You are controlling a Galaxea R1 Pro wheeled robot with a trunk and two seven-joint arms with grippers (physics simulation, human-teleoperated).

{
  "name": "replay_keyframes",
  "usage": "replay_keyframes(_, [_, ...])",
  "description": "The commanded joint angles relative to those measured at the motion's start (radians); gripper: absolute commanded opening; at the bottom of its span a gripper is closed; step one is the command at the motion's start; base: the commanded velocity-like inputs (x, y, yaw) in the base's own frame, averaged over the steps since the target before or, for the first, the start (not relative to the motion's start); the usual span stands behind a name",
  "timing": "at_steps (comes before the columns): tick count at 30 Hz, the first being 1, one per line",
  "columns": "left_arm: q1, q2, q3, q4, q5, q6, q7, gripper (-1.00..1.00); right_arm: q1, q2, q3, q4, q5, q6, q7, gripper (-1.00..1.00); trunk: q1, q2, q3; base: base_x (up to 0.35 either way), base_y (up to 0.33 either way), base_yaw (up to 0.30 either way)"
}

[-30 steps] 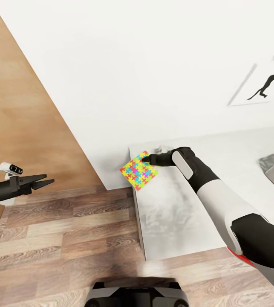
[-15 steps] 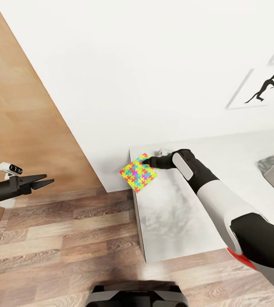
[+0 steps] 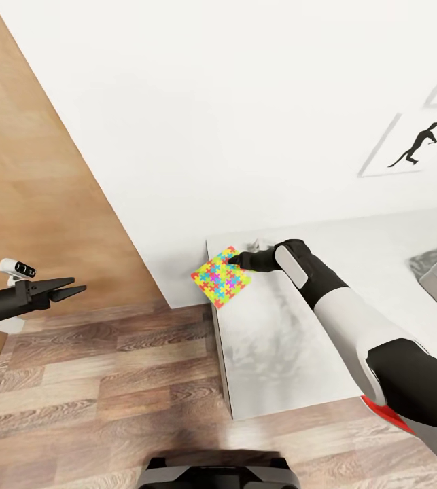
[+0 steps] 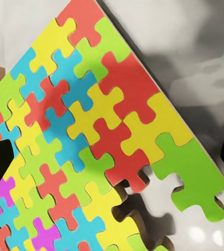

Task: Put all the toys in the child's room - the three board games (two on the bed and one on the table), the two jigsaw puzzles on the table, and the tennis ball on the table - inside the toy box on the table in the child's room.

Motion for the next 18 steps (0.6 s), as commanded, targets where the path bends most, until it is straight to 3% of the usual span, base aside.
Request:
replay_keyframes(1, [-0.001,0.000,-0.001,0.000,0.003,0.010,-0.001,1.00,0.000,0.000,0.003,0.017,0.012,0.003,0.002,1.00,0.001,-0.001,-0.001,0.000,0.000,0.000])
replay_keyframes(13, [-0.001,0.000,-0.001,0.000,0.000,0.010,-0.001,1.00,-0.003,-0.002,-0.003,0.011,0.011,0.004,0.004,1.00,0.001,-0.001,0.010,0.000,0.000,0.000])
replay_keyframes(18, [-0.001,0.000,-0.001,0.000,0.000,0.010,-0.001,1.00,0.001,-0.006,-0.006,-0.046,0.008,0.012,0.004,1.00,0.001,-0.001,0.018,0.000,0.000,0.000])
